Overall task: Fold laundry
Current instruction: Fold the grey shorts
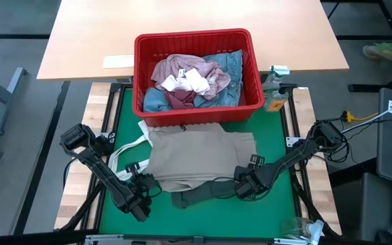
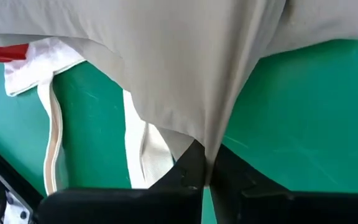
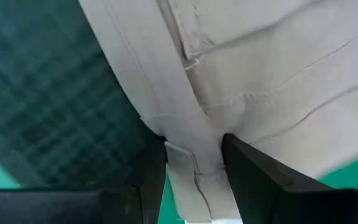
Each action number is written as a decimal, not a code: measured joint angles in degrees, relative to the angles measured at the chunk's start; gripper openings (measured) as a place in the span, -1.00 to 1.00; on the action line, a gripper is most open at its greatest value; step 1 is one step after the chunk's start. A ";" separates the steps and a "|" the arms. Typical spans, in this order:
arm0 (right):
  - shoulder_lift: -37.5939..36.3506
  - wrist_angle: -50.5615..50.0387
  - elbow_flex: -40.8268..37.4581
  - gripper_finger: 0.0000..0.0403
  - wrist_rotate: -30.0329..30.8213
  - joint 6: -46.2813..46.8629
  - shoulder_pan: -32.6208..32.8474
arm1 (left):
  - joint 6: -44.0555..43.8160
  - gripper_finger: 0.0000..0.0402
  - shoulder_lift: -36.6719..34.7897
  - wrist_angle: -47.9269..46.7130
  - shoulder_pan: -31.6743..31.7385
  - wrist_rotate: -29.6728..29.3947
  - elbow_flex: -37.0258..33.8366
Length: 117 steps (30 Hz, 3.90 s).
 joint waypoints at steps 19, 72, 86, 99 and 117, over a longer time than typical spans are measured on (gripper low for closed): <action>0.03 -0.89 -0.72 -0.19 -9.13 -1.93 0.07 | 0.02 -0.33 -0.60 -0.29 -0.40 4.86 -0.11; 0.07 -0.24 -0.72 -0.19 -8.86 -1.76 0.04 | 19.09 -0.57 -13.90 29.33 34.71 -11.14 -18.81; 0.07 -0.23 -0.72 -0.19 -8.84 -1.74 0.02 | 16.42 -0.57 -13.90 26.73 35.63 -10.08 -23.92; 0.07 -0.26 -0.72 -0.19 -8.86 -1.74 0.02 | 22.36 -0.57 -13.90 8.26 27.74 2.84 -4.38; 0.07 -0.24 -0.72 -0.19 -8.85 -1.74 0.02 | 34.88 -0.57 -13.90 45.20 10.08 -10.84 -6.85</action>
